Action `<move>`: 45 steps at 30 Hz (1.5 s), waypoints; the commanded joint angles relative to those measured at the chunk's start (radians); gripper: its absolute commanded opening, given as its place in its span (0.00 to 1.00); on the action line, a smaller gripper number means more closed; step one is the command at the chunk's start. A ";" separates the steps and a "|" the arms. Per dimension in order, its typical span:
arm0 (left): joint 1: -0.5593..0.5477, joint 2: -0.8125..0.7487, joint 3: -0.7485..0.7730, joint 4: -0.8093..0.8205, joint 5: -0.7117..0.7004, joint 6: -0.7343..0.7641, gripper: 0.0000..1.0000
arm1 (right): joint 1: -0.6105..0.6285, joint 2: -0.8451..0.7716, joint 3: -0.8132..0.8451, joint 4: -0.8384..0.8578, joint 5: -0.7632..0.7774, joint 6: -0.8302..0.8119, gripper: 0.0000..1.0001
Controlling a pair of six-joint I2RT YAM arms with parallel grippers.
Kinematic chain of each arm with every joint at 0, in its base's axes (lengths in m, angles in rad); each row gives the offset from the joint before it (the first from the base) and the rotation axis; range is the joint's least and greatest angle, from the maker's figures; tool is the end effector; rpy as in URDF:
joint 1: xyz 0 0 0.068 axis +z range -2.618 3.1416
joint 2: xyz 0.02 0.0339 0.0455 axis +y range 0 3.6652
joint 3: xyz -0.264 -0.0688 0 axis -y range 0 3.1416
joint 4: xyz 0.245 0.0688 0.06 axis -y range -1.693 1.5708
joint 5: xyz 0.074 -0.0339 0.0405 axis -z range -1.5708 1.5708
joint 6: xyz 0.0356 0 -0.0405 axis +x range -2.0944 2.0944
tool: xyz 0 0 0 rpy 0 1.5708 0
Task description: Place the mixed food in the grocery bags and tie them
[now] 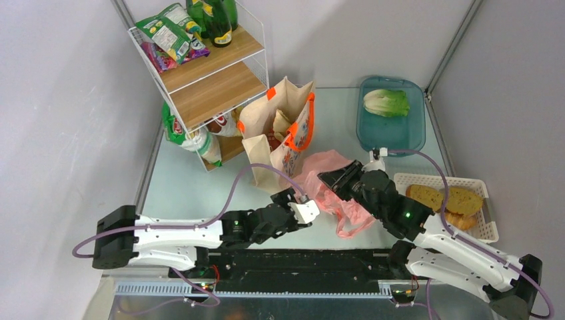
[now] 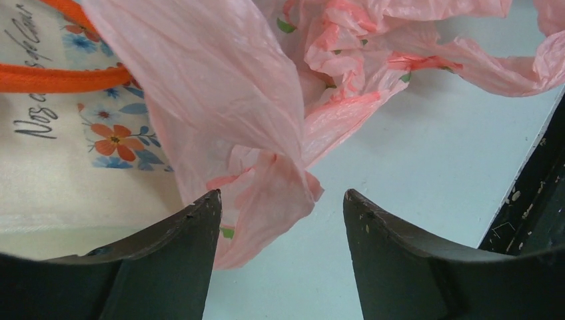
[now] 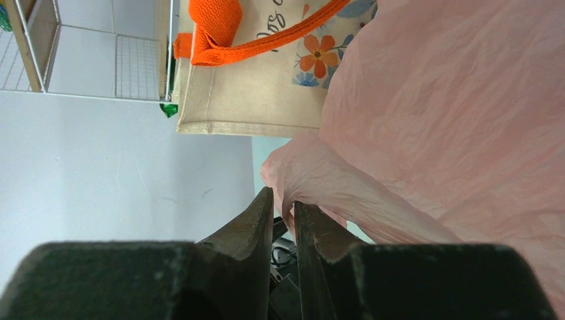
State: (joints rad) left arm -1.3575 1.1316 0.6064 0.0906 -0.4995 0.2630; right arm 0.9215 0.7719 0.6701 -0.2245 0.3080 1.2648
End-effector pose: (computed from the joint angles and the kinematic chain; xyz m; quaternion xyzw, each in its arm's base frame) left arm 0.0686 -0.2361 0.2372 0.5001 0.6594 -0.0934 0.5536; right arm 0.1192 0.1391 0.2978 0.2252 0.7759 0.4542 0.3755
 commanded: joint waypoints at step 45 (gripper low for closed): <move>0.593 -0.062 0.351 -0.041 0.881 -0.963 0.00 | -0.090 -0.194 -0.094 -0.228 0.085 -0.645 0.75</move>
State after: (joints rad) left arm -0.7689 1.0817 0.8989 0.0147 0.2764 -0.6449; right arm 0.8337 0.5365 0.5758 -0.5087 0.2981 0.6071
